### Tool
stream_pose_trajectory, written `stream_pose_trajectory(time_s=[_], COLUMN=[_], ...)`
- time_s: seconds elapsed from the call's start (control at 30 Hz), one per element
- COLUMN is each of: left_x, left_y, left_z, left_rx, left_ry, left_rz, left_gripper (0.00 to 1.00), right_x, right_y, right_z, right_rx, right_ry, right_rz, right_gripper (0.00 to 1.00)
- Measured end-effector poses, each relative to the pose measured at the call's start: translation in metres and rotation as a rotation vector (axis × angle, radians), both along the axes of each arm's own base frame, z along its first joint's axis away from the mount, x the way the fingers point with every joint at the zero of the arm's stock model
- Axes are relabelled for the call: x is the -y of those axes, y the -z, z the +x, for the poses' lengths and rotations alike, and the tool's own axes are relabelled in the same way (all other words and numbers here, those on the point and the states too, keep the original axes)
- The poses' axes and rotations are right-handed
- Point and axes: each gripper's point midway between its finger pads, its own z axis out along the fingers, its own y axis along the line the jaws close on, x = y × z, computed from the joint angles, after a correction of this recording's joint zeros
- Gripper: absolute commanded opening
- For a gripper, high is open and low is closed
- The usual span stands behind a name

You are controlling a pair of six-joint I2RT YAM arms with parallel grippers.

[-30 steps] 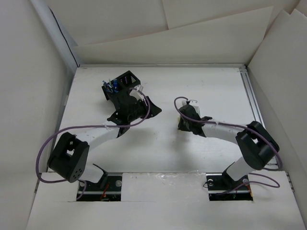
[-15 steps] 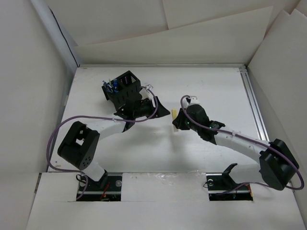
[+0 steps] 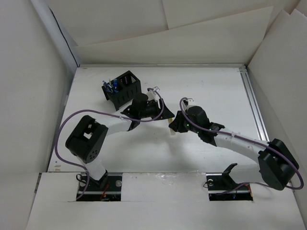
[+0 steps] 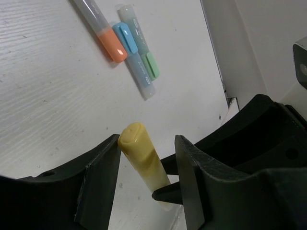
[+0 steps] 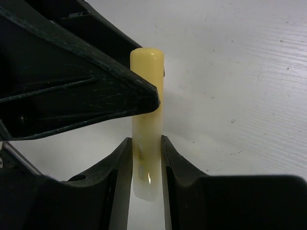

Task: Sort the stationery into containers
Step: Pick up the pen from the center of the board, then place the pen in the storage box.

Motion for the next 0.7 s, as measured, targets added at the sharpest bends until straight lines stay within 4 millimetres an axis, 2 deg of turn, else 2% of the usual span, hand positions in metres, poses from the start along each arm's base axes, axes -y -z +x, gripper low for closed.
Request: stream_pose_trajectory(time_s=[0.03,0.07,0.13,0.17,0.27,0.33,0.4,0.43,0.47,0.57,0.67,0.7], left_x=[0.001,0.002,0.003,0.003,0.007,0.008,0.009,0.009,0.009,0.009,0.0,-0.004], left_y=[-0.001,-0.002,-0.002,-0.001,-0.006,-0.006,-0.005,-0.005,-0.006,-0.01,-0.016,-0.021], left_z=[0.001,0.001,0.003,0.005,0.004,0.004,0.004,0.004,0.004,0.01,0.029,0.039], left_rx=[0.003,0.005,0.009,0.008,0.001,0.006,0.001,-0.001,-0.003,0.004,0.017,0.02], left_ry=[0.0,0.0,-0.002,-0.007,0.001,0.003,0.001,-0.001,-0.004,-0.024,-0.096,-0.127], left_rz=[-0.002,-0.004,-0.003,-0.001,-0.017,-0.016,-0.015,-0.016,-0.017,-0.013,0.002,0.008], left_gripper=[0.41,0.32,0.23,0.13,0.02,0.0,0.0,0.0,0.0,0.0,0.0,0.0], right_x=[-0.001,-0.002,-0.003,-0.004,-0.002,-0.001,0.0,0.0,0.001,0.005,0.01,0.012], right_y=[-0.001,-0.002,-0.003,-0.004,-0.001,0.0,-0.002,-0.003,-0.004,-0.013,-0.032,-0.04], right_z=[0.0,-0.001,0.0,0.0,0.0,-0.001,-0.001,-0.001,-0.002,-0.006,-0.014,-0.016], right_rx=[0.001,0.002,0.005,0.009,0.006,0.008,0.012,0.016,0.02,0.039,0.086,0.106], right_ry=[-0.006,-0.01,-0.013,-0.012,-0.009,-0.007,-0.005,-0.004,-0.004,-0.008,-0.013,-0.012], right_rz=[0.006,0.01,0.015,0.018,0.014,0.015,0.018,0.02,0.023,0.046,0.088,0.104], right_gripper=[0.0,0.0,0.0,0.0,0.0,0.01,0.15,0.32,0.4,0.58,0.68,0.68])
